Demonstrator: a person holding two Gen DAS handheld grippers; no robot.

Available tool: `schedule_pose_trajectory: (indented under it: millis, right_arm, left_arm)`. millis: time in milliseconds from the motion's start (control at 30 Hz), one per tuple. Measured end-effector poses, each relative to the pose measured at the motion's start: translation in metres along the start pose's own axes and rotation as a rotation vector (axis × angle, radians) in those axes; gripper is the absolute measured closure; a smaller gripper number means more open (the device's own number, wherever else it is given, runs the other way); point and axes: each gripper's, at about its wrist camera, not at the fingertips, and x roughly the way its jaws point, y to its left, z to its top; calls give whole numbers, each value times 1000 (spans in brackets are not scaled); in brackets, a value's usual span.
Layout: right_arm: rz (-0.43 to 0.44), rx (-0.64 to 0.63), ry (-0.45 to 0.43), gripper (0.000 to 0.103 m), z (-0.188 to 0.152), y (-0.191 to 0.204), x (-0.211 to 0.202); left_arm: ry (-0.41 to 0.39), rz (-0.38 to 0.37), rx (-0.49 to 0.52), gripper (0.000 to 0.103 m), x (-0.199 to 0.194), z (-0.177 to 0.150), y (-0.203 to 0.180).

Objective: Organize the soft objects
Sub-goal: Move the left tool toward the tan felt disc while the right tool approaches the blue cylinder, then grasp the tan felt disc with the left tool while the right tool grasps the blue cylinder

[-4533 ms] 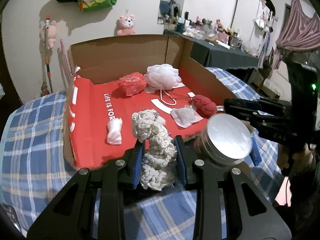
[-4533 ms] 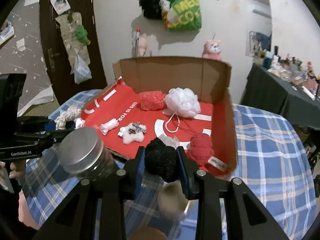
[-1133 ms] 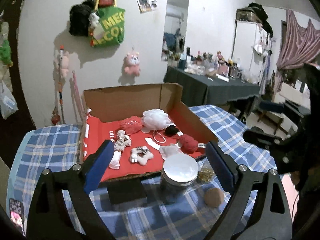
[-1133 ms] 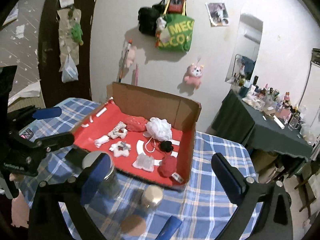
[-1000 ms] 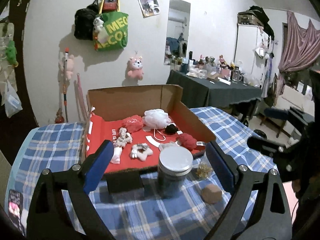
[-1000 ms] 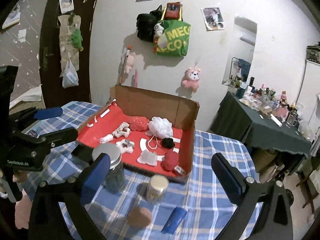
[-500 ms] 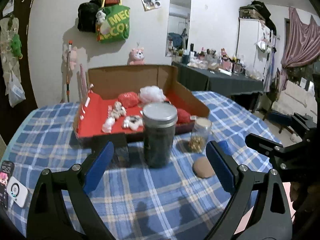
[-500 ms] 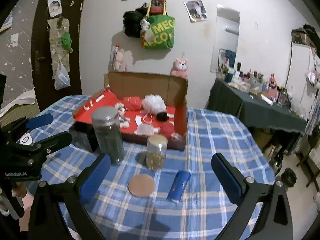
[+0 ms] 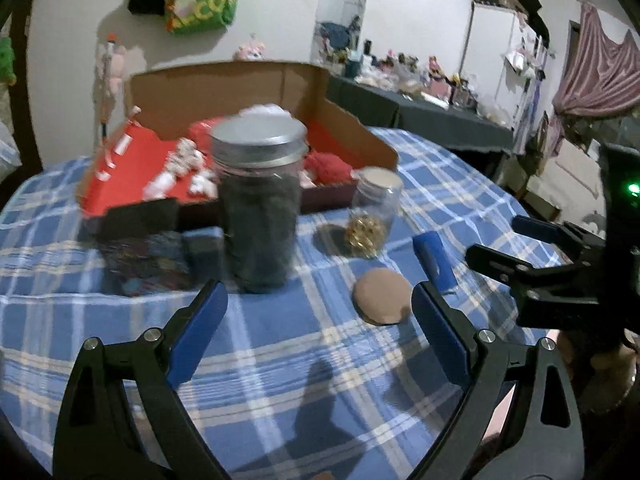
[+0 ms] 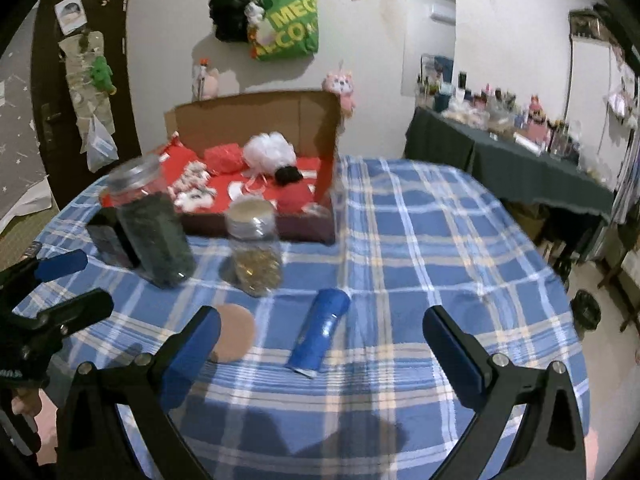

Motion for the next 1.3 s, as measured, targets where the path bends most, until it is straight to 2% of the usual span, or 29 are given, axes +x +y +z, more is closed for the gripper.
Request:
schedule_pose_trajectory:
  millis: [367, 467, 567, 600, 633, 700, 733, 833, 1133, 1300]
  right_arm:
    - [95, 27, 133, 0, -9, -38, 58]
    - [129, 16, 152, 8, -7, -43, 66]
    - [161, -17, 172, 18, -7, -40, 73]
    - [169, -27, 181, 26, -7, -39, 77]
    - [174, -37, 190, 38, -7, -38, 80]
    - [180, -55, 204, 57, -7, -34, 85]
    - [192, -61, 213, 69, -8, -33, 87]
    - [237, -80, 210, 78, -10, -30, 86]
    - [277, -63, 123, 81, -10, -15, 51]
    - [323, -53, 100, 81, -9, 7, 36]
  left_arm:
    - [140, -82, 66, 9, 55, 2, -26]
    - [161, -98, 89, 9, 64, 3, -31]
    - [174, -114, 117, 17, 71, 3, -37]
    - [183, -120, 126, 24, 75, 2, -39]
    - [192, -128, 135, 37, 78, 1, -41]
    - [217, -141, 163, 53, 86, -3, -45]
    - [201, -133, 182, 54, 84, -4, -47]
    - [193, -145, 191, 60, 79, -6, -46]
    - [152, -150, 125, 61, 40, -7, -10]
    - [130, -113, 106, 61, 13, -17, 18]
